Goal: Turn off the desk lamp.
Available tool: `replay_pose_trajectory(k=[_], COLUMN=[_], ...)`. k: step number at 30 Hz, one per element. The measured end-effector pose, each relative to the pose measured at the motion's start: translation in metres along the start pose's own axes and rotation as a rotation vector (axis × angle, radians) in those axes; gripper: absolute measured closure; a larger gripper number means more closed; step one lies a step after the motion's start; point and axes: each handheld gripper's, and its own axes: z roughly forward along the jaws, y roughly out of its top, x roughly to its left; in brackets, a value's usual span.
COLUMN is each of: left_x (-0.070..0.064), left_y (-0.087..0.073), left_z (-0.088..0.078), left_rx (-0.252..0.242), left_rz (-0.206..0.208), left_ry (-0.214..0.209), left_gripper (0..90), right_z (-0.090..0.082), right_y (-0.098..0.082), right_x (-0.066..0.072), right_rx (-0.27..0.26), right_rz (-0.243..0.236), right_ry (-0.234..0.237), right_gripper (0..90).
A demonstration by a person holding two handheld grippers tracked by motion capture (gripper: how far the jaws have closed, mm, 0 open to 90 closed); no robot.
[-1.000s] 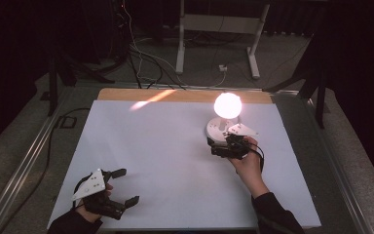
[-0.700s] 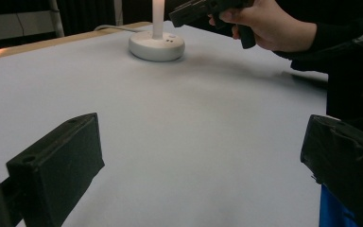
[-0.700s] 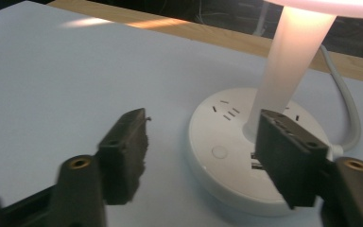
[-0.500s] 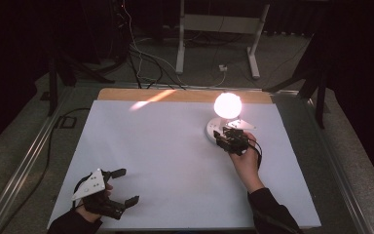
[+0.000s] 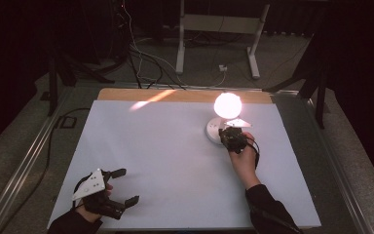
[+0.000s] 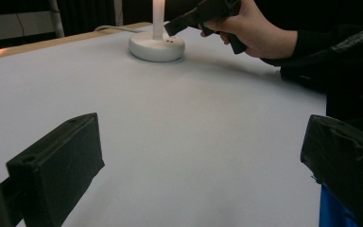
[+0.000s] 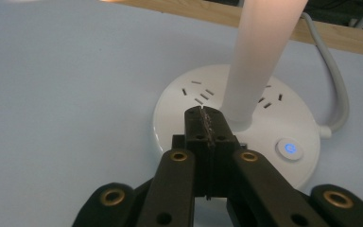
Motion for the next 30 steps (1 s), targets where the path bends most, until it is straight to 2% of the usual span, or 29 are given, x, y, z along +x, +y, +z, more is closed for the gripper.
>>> replay_pose_trajectory(k=[13, 18, 26, 30], left_x=[0.0, 0.0, 0.0, 0.0], left_y=[0.0, 0.0, 0.0, 0.0], left_z=[0.0, 0.0, 0.0, 0.0], left_rx=[-0.001, -0.003, -0.005, 0.0], left_rz=[-0.001, -0.003, -0.002, 0.0], left_ry=[-0.003, -0.003, -0.006, -0.005], left_gripper=[0.5, 0.5, 0.5, 0.5], right_z=[0.016, 0.017, 0.017, 0.017], right_y=[-0.002, -0.002, -0.003, -0.002], right_x=[0.005, 0.005, 0.009, 0.011], right_rx=[0.022, 0.023, 0.019, 0.034], right_rz=[-0.03, -0.027, -0.058, -0.067], right_ry=[-0.019, -0.02, -0.035, -0.045], right_gripper=[89.8, 89.8, 89.9, 90.0])
